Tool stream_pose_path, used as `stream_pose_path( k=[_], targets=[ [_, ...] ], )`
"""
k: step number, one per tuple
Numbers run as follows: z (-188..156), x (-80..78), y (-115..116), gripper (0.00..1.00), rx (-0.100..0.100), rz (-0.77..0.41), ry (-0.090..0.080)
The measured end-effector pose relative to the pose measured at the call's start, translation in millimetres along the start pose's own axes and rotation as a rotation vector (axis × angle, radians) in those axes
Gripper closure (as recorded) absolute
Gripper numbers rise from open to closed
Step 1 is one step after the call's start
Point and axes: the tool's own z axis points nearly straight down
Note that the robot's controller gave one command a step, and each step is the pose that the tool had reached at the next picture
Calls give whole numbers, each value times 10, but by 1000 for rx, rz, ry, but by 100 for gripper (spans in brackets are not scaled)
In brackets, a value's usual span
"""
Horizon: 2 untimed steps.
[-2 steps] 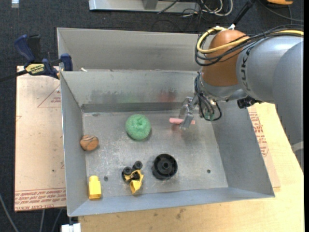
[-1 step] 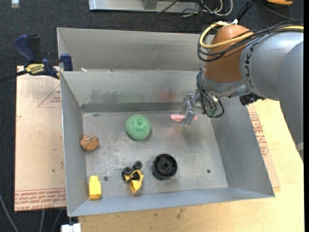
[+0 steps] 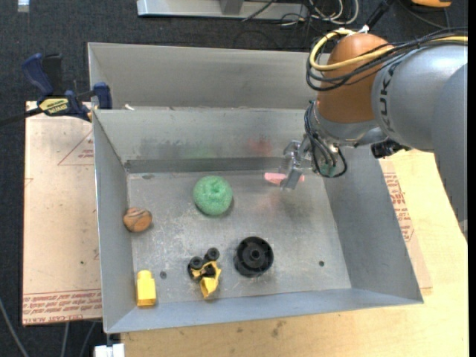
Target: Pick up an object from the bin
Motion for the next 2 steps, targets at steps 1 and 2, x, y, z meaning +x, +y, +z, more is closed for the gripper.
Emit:
stream_pose_path(
  k=[1, 2],
  targets=[
    [-40, 0, 0, 100, 0, 0, 0],
    [-81, 3, -1, 100, 1, 0, 3]
  ],
)
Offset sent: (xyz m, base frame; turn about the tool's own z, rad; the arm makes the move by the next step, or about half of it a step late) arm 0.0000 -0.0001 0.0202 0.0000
